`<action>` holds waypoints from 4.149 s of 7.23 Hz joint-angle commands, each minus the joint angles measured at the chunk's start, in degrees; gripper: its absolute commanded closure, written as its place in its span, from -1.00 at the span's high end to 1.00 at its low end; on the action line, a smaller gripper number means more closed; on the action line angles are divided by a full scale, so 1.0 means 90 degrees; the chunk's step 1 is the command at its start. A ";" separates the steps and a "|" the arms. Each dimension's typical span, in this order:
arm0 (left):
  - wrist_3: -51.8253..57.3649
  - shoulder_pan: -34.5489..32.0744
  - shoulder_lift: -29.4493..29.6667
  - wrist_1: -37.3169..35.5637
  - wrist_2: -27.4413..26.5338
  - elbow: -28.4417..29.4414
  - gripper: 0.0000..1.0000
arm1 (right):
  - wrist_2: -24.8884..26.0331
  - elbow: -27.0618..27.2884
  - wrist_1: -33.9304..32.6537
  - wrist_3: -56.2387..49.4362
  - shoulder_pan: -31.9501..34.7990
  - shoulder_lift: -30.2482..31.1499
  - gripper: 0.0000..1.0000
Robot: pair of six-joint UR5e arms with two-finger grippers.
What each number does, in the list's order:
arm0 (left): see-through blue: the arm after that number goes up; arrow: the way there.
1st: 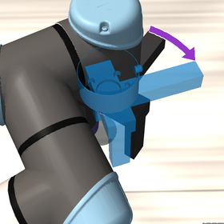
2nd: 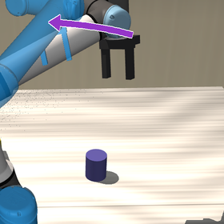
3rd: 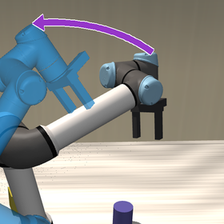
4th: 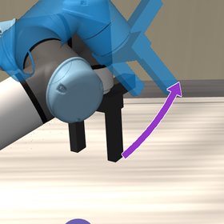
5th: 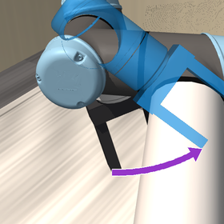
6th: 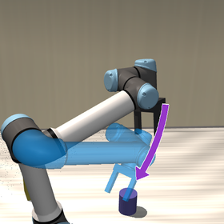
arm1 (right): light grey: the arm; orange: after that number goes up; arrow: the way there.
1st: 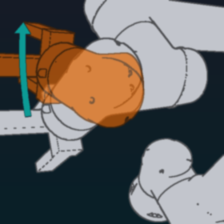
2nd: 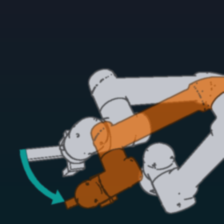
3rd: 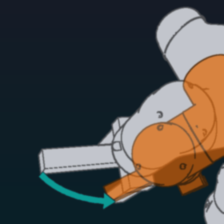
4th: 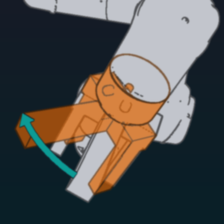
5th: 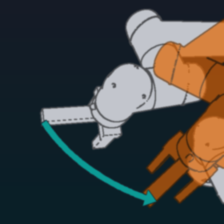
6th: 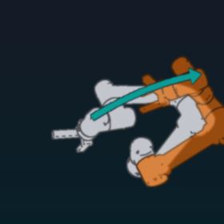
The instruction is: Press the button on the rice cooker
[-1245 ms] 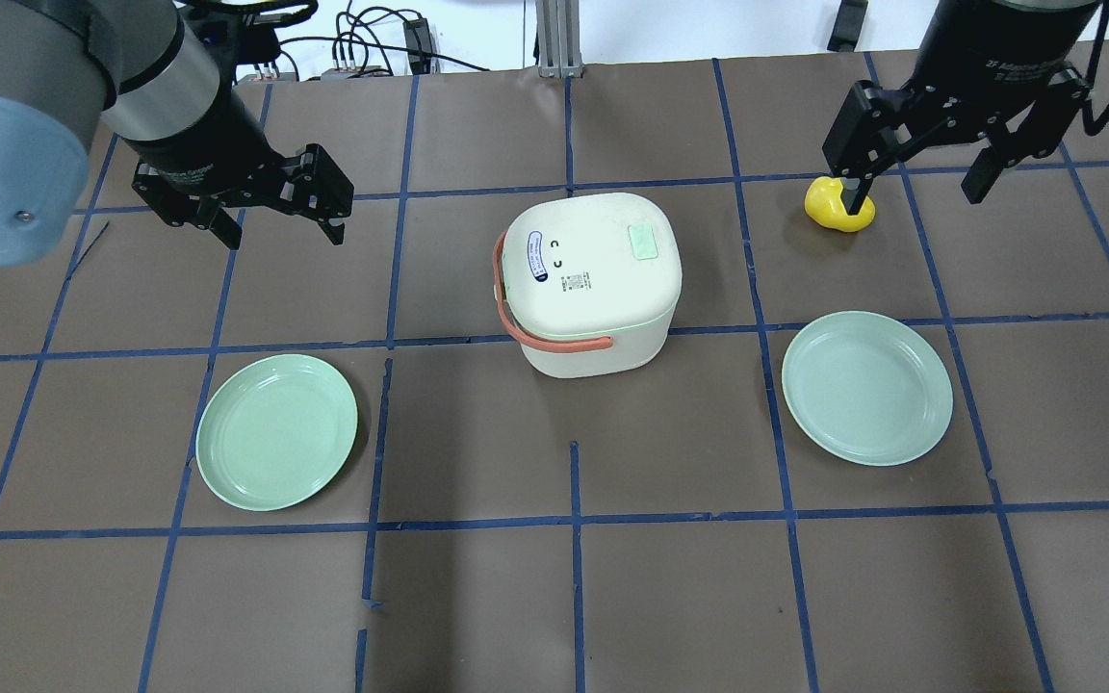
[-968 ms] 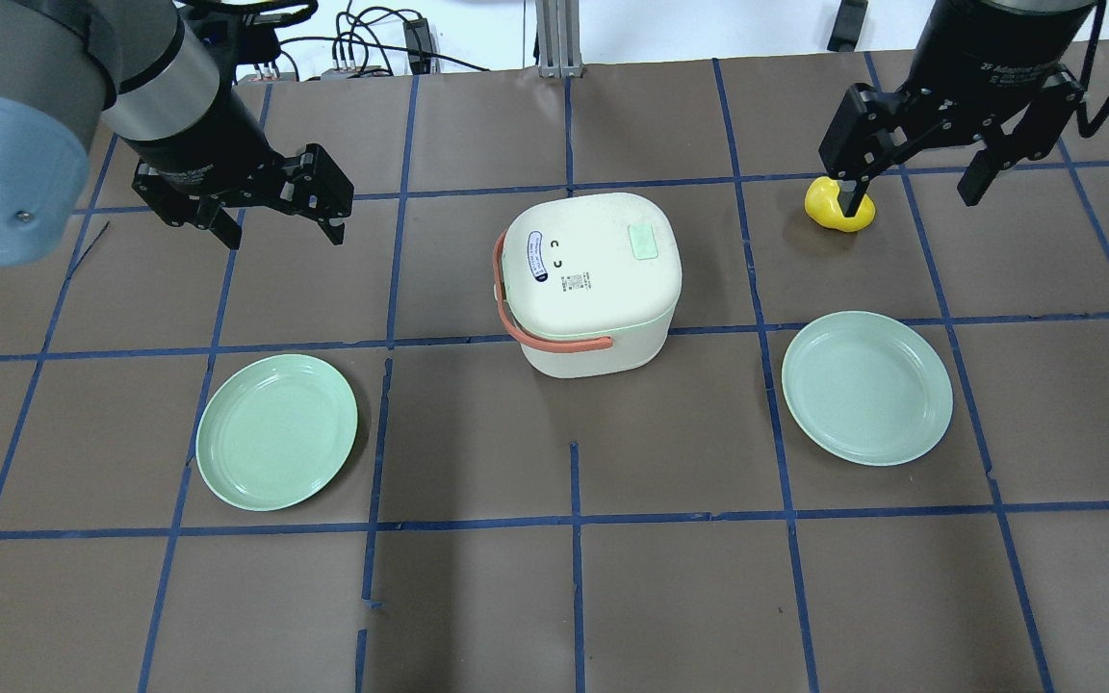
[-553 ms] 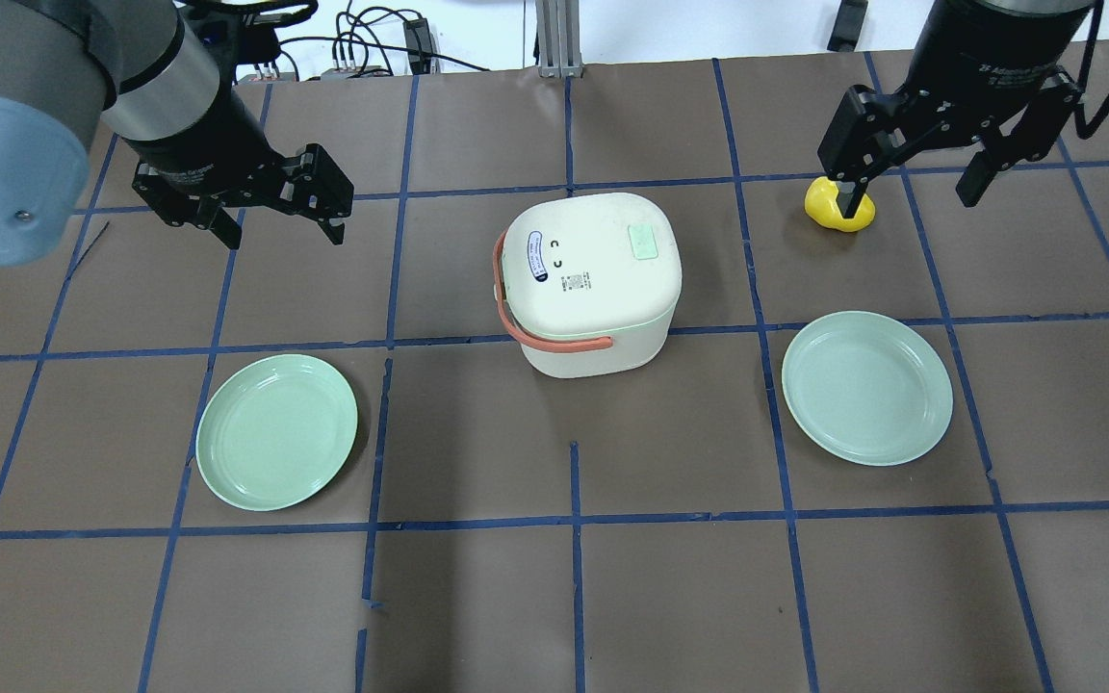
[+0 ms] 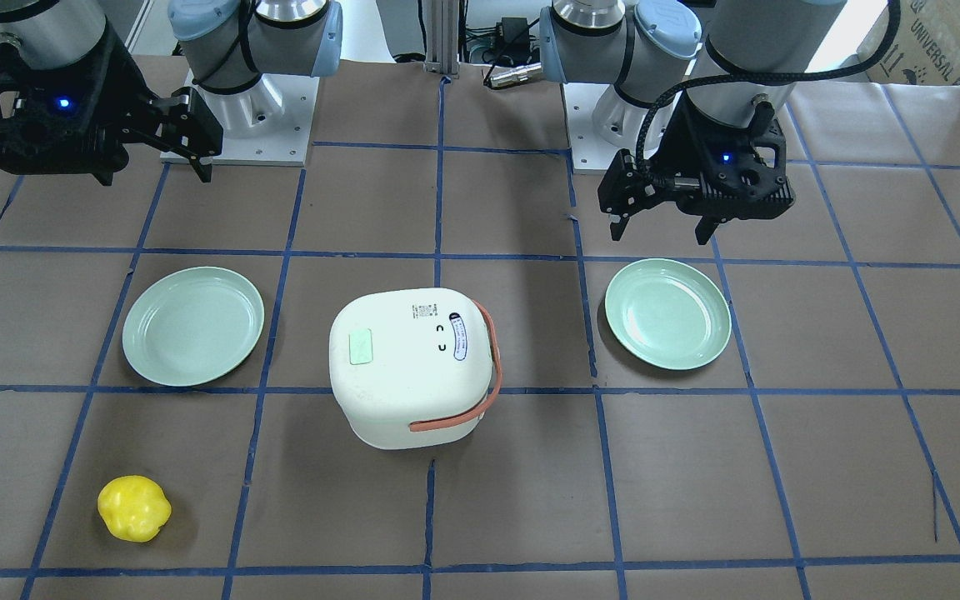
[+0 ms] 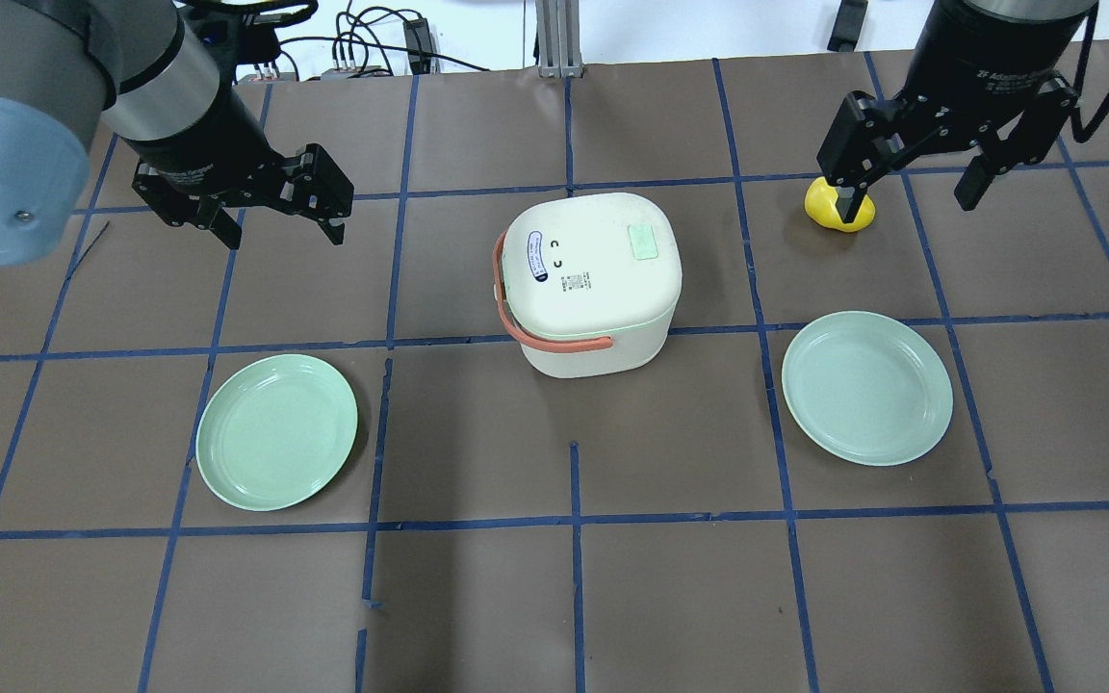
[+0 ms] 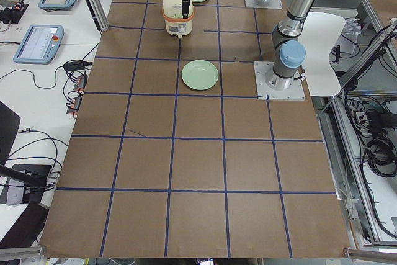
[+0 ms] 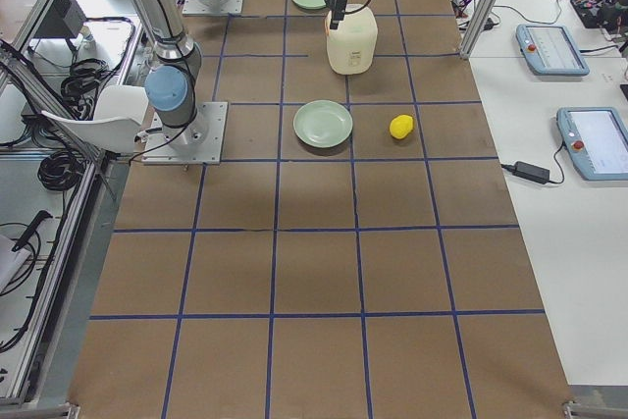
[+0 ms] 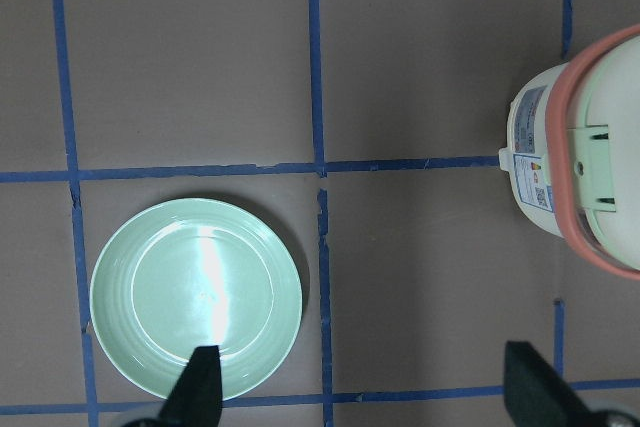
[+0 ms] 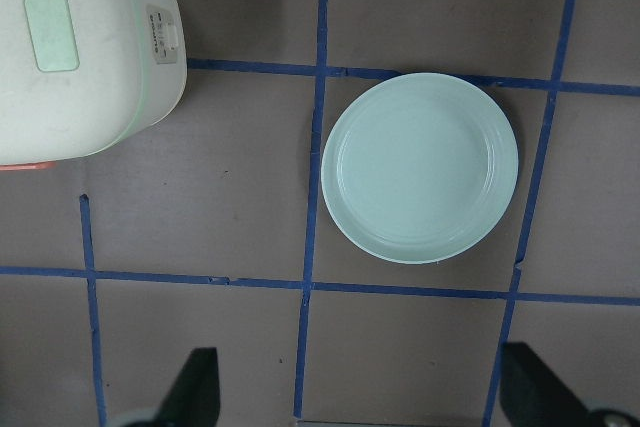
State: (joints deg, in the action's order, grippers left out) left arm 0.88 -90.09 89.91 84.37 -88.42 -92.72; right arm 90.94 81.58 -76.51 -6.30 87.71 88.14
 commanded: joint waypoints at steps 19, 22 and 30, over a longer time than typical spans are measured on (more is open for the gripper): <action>0.0000 0.0000 0.0000 0.0000 0.0000 0.0000 1.00 | -0.0290 0.0067 -0.0044 -0.0042 0.0010 0.0011 1.00; 0.0000 0.0000 0.0000 0.0000 0.0000 0.0000 1.00 | -0.0280 0.0067 -0.0044 -0.0042 0.0010 0.0001 1.00; -0.0010 0.0000 0.0000 0.0000 0.0000 0.0000 1.00 | -0.0290 0.0067 -0.0122 0.0017 0.0010 -0.0038 1.00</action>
State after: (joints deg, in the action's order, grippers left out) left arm 0.86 -90.09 89.95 84.37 -88.42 -92.73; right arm 88.33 82.19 -77.51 -6.18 87.80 87.84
